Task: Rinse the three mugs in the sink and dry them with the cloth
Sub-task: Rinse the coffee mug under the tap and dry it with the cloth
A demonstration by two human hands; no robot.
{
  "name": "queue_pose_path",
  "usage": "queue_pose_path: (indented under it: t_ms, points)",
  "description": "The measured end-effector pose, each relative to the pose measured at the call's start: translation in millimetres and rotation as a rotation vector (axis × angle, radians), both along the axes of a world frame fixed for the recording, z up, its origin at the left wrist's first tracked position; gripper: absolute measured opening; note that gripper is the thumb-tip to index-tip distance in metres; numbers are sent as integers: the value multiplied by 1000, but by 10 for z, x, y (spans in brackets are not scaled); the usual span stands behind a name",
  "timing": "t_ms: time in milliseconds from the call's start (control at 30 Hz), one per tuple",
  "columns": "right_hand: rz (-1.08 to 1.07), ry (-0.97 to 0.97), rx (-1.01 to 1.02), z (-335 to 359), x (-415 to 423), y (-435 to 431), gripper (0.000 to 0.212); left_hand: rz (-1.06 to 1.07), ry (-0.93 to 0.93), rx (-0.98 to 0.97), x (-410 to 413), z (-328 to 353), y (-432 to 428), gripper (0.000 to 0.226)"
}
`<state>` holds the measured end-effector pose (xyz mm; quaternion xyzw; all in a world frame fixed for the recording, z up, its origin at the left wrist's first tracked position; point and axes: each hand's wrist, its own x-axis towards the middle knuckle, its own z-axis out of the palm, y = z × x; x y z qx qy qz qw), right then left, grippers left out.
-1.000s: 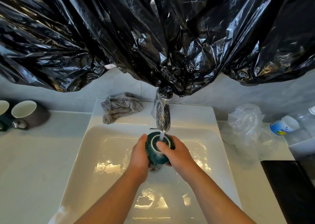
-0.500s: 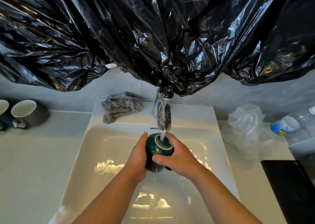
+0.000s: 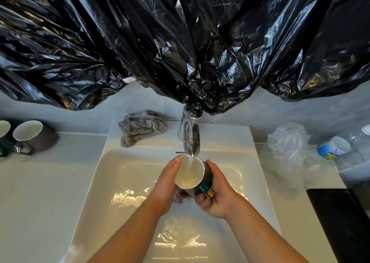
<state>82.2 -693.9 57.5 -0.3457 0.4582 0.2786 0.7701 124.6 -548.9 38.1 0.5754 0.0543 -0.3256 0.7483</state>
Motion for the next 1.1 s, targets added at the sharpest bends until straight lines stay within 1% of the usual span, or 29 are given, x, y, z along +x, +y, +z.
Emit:
queue_pose_path:
  t_ms: [67,100,133,233,300,367,400,467,533,600,667,733,767,833,900,967,1000,1100]
  points:
    - [23,1,-39,16,-14,-26,71,16,-2,17,1,-38,-13,61]
    - [52,-34,-90,34,-25,-38,65,28,-5,18,7,-49,-15,59]
    - [96,-86,-182,45,-37,-53,59,38,-1,28,15,-61,-21,56]
    - [144,-277,-570,125,-76,-47,40,11,41,26,18,-109,-69,52]
    - [180,-371,-761,209,-102,-24,33,9,83,-10,-6,-153,-134,54]
    - [211,-410,-890,258,-121,-21,35,63,156,-45,-26,-180,-198,57]
    - [218,-414,-936,270,-127,-25,40,90,189,-57,-31,-182,-227,60]
    - [236,-412,-998,271,-139,-33,46,116,227,-72,-31,-184,-270,67]
    - [269,-389,-1043,276,-145,-29,48,119,243,-80,-21,-202,-288,69]
    - [299,-397,-1065,275,-147,-20,51,97,245,-64,-23,-202,-288,63]
    - [258,-396,-1023,236,-127,9,48,46,189,29,-19,-146,-265,60]
    - [159,-364,-888,194,-90,59,34,56,36,149,5,-81,-222,56]
    - [126,-347,-820,179,-72,86,32,84,-62,195,21,-35,-193,51]
    - [84,-341,-694,125,-37,139,44,101,-221,334,54,73,-125,44]
    - [45,-342,-603,52,13,195,49,69,-328,513,83,135,-43,53]
    - [7,-356,-541,21,51,271,45,37,-389,658,111,159,32,61]
    - [0,-371,-532,21,63,300,43,23,-402,689,120,177,62,63]
    - [39,-440,-532,68,70,341,41,11,-416,683,136,217,110,60]
